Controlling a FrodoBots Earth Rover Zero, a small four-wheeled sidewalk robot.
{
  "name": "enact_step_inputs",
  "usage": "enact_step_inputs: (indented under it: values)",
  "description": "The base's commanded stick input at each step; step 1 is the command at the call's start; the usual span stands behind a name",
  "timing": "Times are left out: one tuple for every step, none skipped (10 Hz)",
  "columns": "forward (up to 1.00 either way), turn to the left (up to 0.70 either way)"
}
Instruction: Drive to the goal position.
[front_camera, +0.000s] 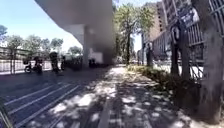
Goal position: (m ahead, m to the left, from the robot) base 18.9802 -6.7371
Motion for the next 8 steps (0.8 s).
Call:
enact_step_inputs:
  values:
    - [0.70, 0.00]
    - [0.70, 0.00]
    - [0.70, 0.00]
    - [0.70, 0.00]
    - [0.70, 0.00]
    - [0.70, 0.00]
    - [0.70, 0.00]
    - [0.70, 0.00]
